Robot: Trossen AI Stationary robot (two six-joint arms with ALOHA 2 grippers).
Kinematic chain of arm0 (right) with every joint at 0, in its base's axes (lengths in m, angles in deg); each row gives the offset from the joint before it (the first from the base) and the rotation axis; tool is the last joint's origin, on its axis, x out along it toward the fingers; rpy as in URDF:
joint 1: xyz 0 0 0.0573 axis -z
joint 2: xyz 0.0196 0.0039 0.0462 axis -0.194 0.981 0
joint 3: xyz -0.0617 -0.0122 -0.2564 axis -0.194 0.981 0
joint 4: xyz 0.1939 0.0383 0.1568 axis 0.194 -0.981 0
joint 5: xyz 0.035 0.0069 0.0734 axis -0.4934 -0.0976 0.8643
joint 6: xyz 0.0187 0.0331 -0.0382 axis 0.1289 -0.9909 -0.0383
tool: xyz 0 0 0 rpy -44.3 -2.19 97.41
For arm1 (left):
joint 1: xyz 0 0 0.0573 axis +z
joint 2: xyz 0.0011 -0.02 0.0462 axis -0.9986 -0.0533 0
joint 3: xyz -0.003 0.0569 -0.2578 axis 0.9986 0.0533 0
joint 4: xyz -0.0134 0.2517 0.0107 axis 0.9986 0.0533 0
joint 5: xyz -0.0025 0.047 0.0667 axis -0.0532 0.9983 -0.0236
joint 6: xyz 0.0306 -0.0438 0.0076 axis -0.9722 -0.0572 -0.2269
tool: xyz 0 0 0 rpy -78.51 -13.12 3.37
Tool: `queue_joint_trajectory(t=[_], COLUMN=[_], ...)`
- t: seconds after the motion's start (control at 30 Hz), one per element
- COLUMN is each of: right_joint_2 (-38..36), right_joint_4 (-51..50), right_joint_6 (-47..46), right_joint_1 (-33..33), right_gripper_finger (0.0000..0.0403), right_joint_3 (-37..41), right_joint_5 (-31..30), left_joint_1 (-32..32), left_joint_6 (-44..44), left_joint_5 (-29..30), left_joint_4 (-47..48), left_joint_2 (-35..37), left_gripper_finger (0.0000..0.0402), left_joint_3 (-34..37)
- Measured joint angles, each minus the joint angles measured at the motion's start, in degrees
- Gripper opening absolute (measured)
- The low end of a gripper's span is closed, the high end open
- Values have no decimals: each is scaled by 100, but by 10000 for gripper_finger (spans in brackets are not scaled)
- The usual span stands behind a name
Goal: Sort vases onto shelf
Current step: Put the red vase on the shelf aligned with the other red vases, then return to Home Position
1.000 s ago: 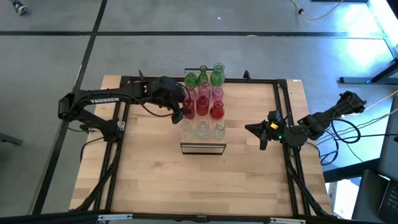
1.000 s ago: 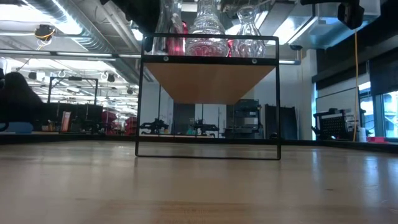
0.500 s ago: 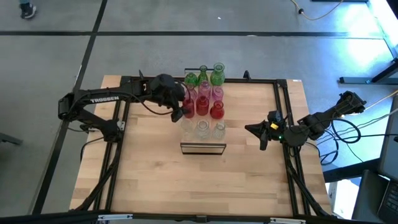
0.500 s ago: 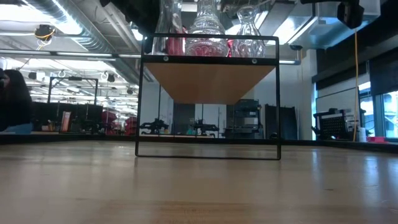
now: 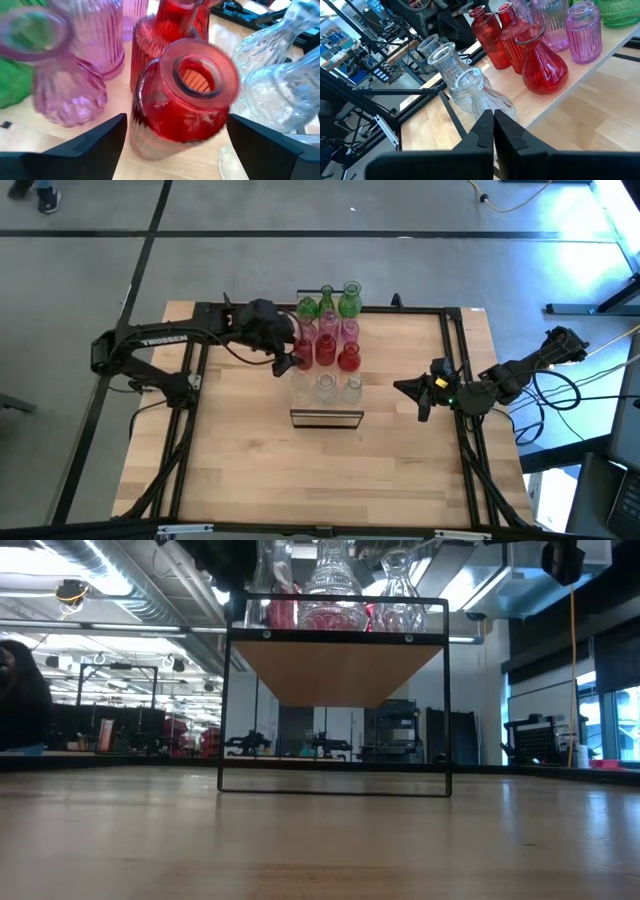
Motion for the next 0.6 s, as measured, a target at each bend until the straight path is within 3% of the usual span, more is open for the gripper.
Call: queue_joint_trajectory(t=[0.27,0.5,0.6], right_joint_2=[-123,-724,-1074], right_joint_4=[134,656,697], right_joint_6=[412,1385,1737], right_joint_1=[0,2,2], right_gripper_finger=[1,1,1], right_joint_3=[0,0,-2], right_joint_5=[-4,-353,-550], left_joint_1=[33,33,-7], left_joint_6=[39,543,583], left_joint_5=[364,398,493], left_joint_4=[126,129,137], left_joint_2=[792,1784,2245], left_gripper_finger=[329,325,303], left_joint_3=[0,-2,-2])
